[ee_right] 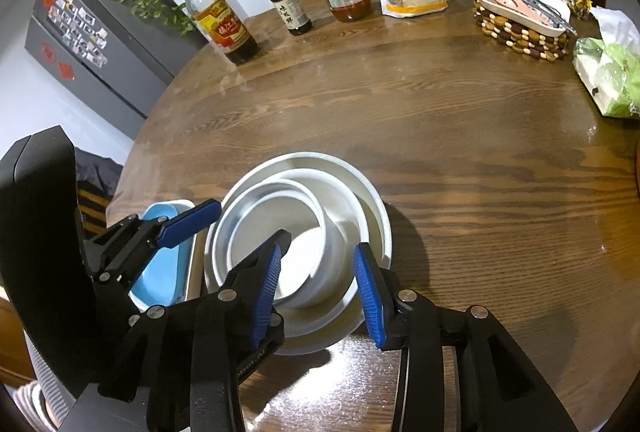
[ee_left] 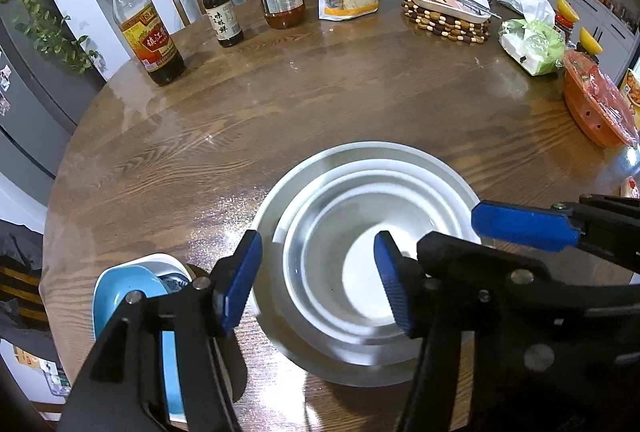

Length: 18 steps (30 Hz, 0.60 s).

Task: Organize plates and bowls
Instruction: 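Open both grippers and pull them back from the bowl stack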

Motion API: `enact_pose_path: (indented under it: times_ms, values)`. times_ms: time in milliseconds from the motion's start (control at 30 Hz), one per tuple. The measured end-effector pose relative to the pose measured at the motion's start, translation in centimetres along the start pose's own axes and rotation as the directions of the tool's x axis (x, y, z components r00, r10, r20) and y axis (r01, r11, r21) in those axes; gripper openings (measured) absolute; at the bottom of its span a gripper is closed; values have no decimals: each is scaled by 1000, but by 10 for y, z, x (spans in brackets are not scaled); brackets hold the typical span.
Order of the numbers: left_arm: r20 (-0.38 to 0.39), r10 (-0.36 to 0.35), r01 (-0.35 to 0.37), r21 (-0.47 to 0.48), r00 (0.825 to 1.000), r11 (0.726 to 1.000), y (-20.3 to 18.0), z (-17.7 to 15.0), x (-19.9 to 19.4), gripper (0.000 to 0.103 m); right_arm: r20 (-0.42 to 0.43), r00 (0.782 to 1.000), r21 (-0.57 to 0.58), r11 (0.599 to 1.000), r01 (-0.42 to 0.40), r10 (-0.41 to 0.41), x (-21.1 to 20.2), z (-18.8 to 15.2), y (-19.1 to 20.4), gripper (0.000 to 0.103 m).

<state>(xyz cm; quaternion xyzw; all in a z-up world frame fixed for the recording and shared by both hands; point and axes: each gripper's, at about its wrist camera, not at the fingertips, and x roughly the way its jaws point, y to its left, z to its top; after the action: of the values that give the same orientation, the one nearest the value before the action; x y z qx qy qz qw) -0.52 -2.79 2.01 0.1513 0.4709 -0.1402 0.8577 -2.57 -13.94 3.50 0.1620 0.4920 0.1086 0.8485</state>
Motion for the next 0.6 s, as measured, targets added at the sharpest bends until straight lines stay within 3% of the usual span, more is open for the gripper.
enact_pose_path:
  times_ms: [600]
  values:
    - [3,2,-2,-2,1000,1000,3,0,-3,59,5,1000,5,1000,9,-9,-1,-1,3,45]
